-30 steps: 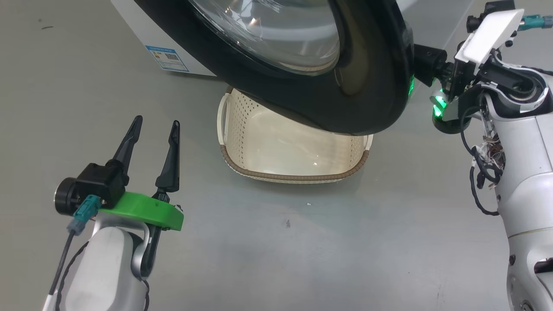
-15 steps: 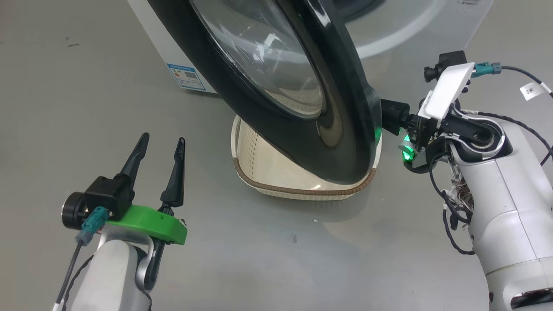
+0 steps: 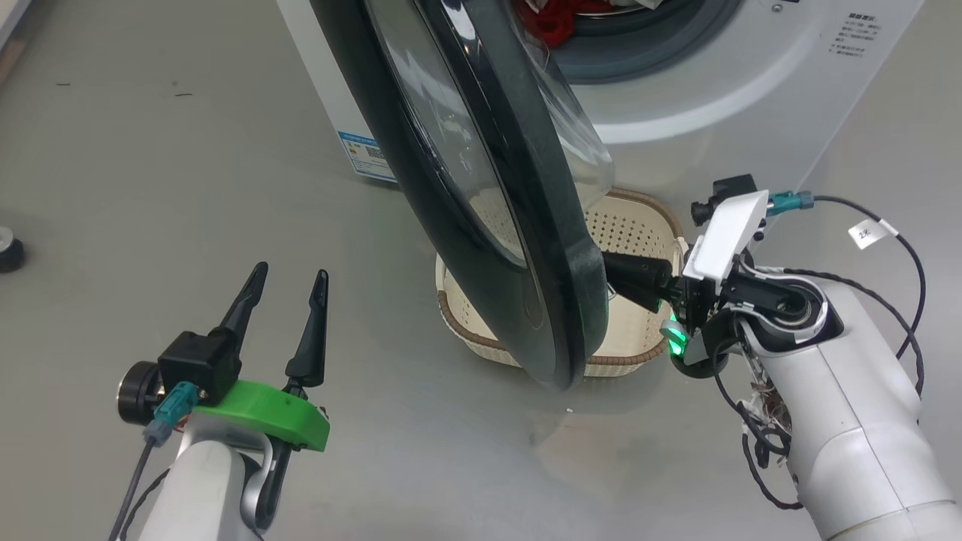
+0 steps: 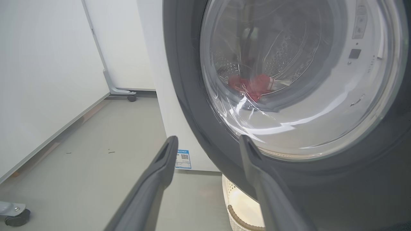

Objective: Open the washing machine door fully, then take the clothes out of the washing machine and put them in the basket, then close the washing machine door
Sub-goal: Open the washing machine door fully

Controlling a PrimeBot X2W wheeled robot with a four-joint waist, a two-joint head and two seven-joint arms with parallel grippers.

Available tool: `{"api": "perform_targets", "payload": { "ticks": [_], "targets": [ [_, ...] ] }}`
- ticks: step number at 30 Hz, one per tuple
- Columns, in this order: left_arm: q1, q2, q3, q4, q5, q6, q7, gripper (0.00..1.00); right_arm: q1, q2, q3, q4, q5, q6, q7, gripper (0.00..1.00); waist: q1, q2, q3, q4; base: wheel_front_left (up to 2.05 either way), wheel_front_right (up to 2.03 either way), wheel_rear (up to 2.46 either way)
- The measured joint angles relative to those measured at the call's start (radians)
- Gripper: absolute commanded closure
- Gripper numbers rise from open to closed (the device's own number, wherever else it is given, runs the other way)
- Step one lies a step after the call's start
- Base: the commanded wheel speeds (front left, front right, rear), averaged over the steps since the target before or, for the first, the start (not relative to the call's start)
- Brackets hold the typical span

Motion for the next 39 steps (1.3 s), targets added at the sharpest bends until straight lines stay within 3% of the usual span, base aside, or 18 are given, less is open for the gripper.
{"api": "perform_targets", "payload": {
  "ticks": [13, 28, 39],
  "targets": [
    [0.024, 0.001, -0.02, 0.013, 0.0, 0.0, 0.0, 0.0, 0.121, -0.004, 0.156, -0.07, 0.139, 0.001, -0.081, 1.0, 0.0, 0.0, -0.053, 0.056, 0.0, 0.0, 0.0],
    [0.054, 0.001, -0.027, 0.02, -0.007, 0.001, 0.0, 0.0, 0.143, -0.006, 0.292, -0.117, 0.201, 0.002, -0.205, 1.0, 0.0, 0.0001, -0.095, 0.118, 0.0, 0.0, 0.0],
    [0.059, 0.002, -0.021, 0.012, -0.007, 0.005, 0.0, 0.0, 0.142, -0.005, 0.352, -0.128, 0.236, 0.004, -0.304, 1.0, 0.0, 0.0, -0.1, 0.127, 0.0, 0.0, 0.0]
  ]
}}
